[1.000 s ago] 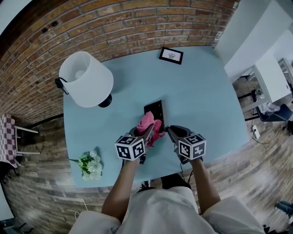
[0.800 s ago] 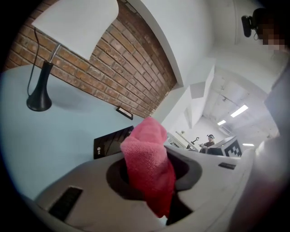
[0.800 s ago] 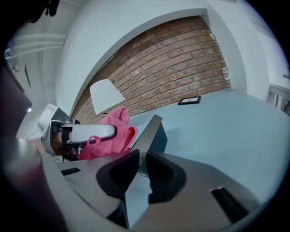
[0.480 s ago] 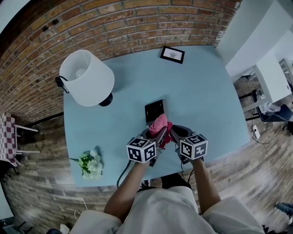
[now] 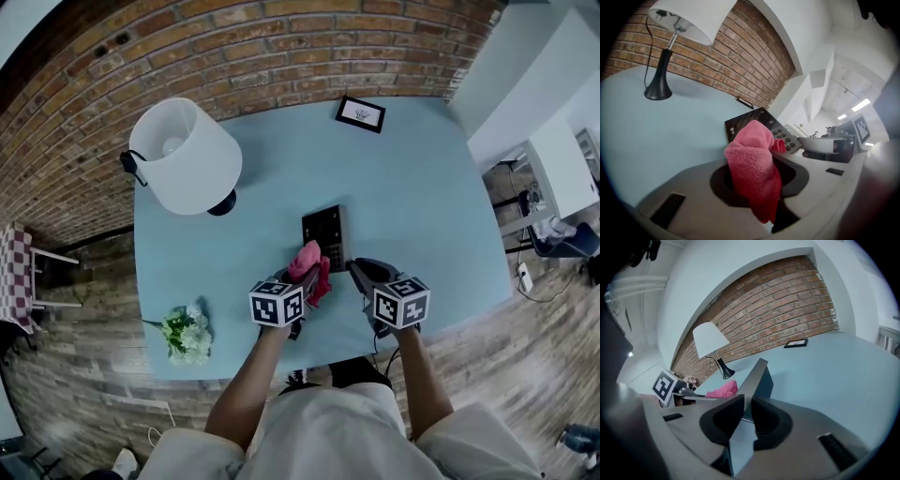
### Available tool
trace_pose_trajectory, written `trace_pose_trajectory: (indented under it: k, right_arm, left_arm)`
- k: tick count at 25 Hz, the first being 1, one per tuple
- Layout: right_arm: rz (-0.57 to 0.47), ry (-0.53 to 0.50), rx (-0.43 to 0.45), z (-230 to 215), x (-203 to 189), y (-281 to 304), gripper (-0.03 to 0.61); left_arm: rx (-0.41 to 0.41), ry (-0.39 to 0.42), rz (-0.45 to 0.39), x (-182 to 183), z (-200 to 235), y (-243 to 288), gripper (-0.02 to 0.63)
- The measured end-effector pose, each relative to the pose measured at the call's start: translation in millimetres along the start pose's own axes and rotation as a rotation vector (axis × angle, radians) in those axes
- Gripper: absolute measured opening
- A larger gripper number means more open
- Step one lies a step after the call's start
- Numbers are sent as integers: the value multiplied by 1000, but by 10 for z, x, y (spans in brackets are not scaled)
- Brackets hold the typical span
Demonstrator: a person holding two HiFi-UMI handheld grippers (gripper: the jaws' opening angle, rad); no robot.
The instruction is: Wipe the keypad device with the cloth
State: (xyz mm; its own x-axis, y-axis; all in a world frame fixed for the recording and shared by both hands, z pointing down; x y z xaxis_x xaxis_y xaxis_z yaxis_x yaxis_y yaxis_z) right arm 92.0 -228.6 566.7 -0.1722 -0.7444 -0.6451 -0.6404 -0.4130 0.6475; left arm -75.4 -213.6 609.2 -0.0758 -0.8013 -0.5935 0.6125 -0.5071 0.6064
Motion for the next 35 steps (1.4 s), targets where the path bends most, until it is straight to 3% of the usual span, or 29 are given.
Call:
trace_pose_trajectory:
  k: [9, 14, 22, 28, 35]
  right_arm:
    - [18, -15, -15, 4, 13, 15, 78]
    - [37, -99, -94, 46, 105, -77, 74]
    - [-37, -72, -255, 54, 238, -578, 71]
    - [-148, -117, -291, 417, 372, -1064, 69]
    - [-274, -208, -335, 978, 490, -1658, 61]
  left_arm:
    - [90, -83, 50, -154, 342, -25, 141]
    - [124, -42, 35, -113, 362, -118, 140]
    - [194, 177, -44, 166, 209, -574, 141]
    - [221, 363, -145, 437, -146, -1140, 141]
    - [212, 510, -285, 582, -653, -1841, 141]
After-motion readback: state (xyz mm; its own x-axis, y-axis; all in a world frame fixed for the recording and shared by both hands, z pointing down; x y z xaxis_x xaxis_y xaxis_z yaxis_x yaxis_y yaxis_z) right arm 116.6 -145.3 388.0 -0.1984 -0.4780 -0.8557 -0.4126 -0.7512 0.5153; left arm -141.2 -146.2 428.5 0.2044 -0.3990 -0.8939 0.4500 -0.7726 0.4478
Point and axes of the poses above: the fingertips, and each gripper's own axes: y forward along the fingers, z to its left, x out of its top, the point moved 6 cm from there along -y, backward along the fingers, and after that the axes turned 9 degrees about z, right-handed, at the moved point
